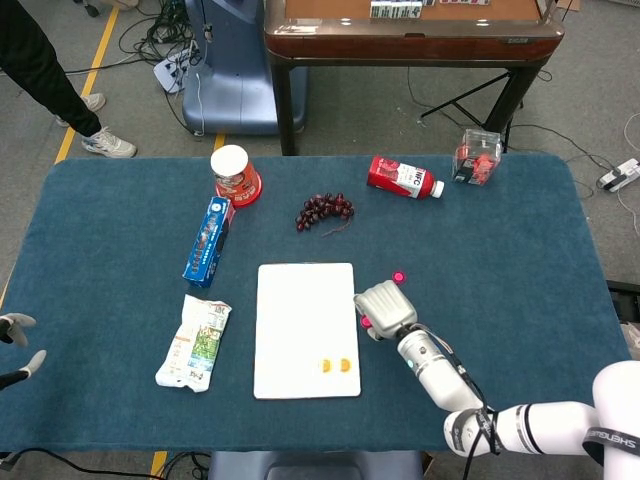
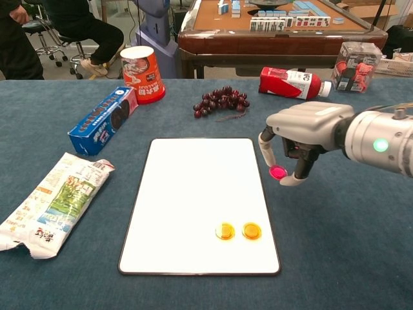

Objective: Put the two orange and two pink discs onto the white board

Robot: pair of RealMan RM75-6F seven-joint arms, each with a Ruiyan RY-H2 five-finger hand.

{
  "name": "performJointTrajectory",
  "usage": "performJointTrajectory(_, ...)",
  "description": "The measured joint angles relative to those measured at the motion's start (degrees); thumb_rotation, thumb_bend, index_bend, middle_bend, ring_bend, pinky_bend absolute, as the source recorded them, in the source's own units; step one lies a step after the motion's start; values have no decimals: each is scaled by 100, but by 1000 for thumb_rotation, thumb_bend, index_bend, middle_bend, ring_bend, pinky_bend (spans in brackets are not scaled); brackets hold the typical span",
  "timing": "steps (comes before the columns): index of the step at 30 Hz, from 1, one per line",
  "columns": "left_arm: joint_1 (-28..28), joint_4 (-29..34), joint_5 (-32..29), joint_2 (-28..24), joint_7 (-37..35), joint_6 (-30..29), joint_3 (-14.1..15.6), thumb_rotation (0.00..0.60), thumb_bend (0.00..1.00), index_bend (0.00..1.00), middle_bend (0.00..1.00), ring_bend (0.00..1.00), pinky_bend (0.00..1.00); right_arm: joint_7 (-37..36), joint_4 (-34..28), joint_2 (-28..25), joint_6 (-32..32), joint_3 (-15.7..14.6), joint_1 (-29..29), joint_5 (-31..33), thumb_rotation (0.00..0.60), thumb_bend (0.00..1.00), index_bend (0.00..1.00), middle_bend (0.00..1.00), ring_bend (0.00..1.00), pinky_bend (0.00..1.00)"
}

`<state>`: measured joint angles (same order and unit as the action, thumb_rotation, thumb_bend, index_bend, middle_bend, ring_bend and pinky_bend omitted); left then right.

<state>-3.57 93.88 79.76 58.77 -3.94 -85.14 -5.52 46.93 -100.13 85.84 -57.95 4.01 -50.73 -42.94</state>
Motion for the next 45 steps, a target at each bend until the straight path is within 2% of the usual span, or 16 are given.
performJointTrajectory(7,12,2,3,-29,-73,-18,-10,600,245,493,583,490,784,130,348,441,89,183,-302,354,600,246,546,1000,1000,1000)
performJointTrajectory(14,27,-7,-20,-60,-148,-37,-31,600,245,493,583,490,784,52,663,720,161,280,-461,448,600,110,367,1000,1000,1000)
performJointTrajectory(19,37,-10,-37,-79,-181,-39,-39,600,245,493,583,490,784,-95,822,823,193,325,-515,420,600,52,285,1000,1000,1000)
performJointTrajectory(22,35,-14,-31,-78,-183,-32,-34,600,245,493,583,490,784,-162,839,807,162,325,-508,360,600,64,282,1000,1000,1000)
performJointTrajectory(26,36,-13,-24,-78,-184,-39,-37,600,245,493,583,490,784,-176,808,686,80,303,-473,344,600,161,282,1000,1000,1000)
performJointTrajectory(29,33,-11,-27,-75,-177,-30,-36,600,245,493,583,490,784,-171,753,528,6,293,-438,375,600,195,283,1000,1000,1000)
performJointTrajectory(36,19,-9,-5,-50,-104,-10,-18,600,245,493,583,490,784,-89,744,105,-80,249,-372,630,600,217,301,1000,1000,1000)
performJointTrajectory(45,7,-9,0,-23,-49,11,-3,600,245,493,583,489,784,-175,1192,-58,114,236,-319,1054,600,225,316,1000,1000,1000)
